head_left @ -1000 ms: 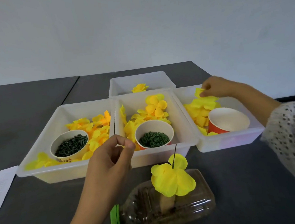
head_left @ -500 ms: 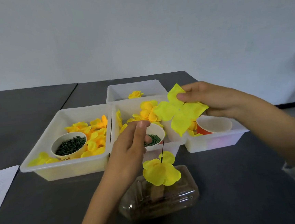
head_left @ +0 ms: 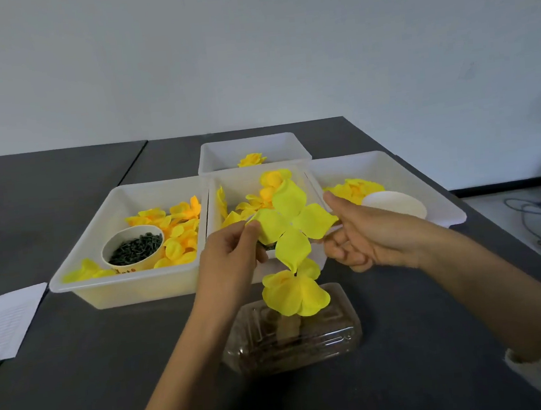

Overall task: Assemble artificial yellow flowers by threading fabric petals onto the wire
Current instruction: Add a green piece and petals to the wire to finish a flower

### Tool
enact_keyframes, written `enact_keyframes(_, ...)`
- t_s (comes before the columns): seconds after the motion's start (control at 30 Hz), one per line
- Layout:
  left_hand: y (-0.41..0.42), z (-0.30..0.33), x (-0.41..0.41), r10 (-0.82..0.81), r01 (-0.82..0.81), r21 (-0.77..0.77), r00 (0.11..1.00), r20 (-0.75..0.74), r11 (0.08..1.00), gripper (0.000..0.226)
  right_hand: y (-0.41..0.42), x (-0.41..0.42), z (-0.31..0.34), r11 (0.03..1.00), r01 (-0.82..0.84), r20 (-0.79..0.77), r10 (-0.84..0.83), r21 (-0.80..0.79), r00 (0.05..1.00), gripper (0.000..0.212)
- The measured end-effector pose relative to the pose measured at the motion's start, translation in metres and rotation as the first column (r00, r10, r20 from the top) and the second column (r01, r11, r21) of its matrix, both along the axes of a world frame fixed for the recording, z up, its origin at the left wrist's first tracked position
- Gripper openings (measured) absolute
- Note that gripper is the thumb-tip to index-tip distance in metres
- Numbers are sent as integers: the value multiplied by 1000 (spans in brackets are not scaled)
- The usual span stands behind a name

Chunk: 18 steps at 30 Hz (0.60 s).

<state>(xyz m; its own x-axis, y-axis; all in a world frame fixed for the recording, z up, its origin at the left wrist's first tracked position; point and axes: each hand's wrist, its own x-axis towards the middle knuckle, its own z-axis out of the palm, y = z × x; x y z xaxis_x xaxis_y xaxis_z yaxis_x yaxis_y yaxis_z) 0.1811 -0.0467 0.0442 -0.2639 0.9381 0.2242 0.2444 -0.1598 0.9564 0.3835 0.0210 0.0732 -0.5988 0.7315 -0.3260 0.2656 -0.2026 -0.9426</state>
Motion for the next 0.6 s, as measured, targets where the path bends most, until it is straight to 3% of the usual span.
enact_keyframes(0.13,-3,-7,-2,-50,69,-106,984,169,992,48,-9,4,-22,984,135,-118,-121,119,986,43)
enact_keyframes(0.2,-4,-9,-2,-74,102,-136,978,196,985,46,-10,4,-27,967,177,-130,-155,184,979,45)
enact_keyframes(0.6,-10,-7,-16,-326,326,-120,945,17,938,47,-17,0,-42,938,239,-89,-223,251,971,53)
